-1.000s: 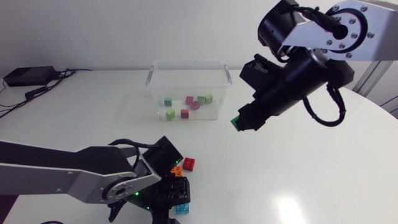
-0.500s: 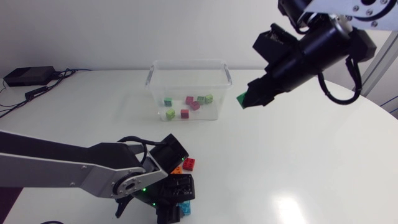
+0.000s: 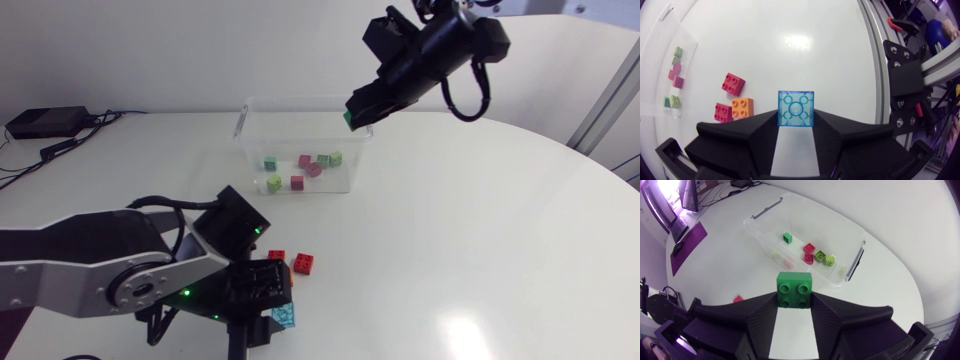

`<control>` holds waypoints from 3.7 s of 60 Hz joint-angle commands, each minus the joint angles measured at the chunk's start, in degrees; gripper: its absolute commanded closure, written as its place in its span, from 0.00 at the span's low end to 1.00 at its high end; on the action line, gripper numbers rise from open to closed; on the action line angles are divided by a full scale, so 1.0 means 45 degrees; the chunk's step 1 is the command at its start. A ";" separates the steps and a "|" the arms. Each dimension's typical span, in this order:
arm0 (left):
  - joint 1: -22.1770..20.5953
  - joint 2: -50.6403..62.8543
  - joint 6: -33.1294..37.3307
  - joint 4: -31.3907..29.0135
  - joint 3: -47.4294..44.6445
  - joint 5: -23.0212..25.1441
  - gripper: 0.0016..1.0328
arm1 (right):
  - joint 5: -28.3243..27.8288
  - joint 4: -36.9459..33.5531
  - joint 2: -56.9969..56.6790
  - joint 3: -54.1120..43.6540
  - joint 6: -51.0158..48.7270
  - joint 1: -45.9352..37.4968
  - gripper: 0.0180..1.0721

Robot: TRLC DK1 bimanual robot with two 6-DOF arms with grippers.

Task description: Place the duplo bricks in the container

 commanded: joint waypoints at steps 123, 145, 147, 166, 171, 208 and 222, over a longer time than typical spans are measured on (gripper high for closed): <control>0.6448 0.8845 -0.1991 0.2745 1.3585 0.0782 0.59 | -0.0507 0.2921 -0.3868 -0.8078 -0.1149 0.2512 0.07; 0.6643 0.8240 -0.1933 0.2413 1.3936 0.0801 0.04 | -0.0703 0.3683 -0.2364 -0.8449 -0.1676 0.3137 0.07; 0.6721 0.8025 -0.1913 0.2335 1.3878 0.0840 0.04 | -0.0722 0.3742 -0.2130 -0.8371 -0.1696 0.3176 0.07; 0.7112 0.4529 -0.1366 0.2081 1.1612 0.1446 0.04 | -0.0742 0.4015 -0.0196 -0.7511 -0.2243 0.3528 0.07; 0.7170 0.3396 -0.1093 0.1788 1.0811 0.1582 0.04 | -0.0761 0.4035 0.0292 -0.7218 -0.2399 0.3567 0.07; 0.7502 -0.1370 0.3634 -0.0263 0.3272 0.2989 0.04 | -0.0800 0.3351 0.2870 -0.5206 -0.3825 0.3469 0.08; 0.7502 -0.1311 0.4688 -0.0458 0.2003 0.3399 0.04 | -0.0859 0.2882 0.3456 -0.4660 -0.4176 0.3469 0.14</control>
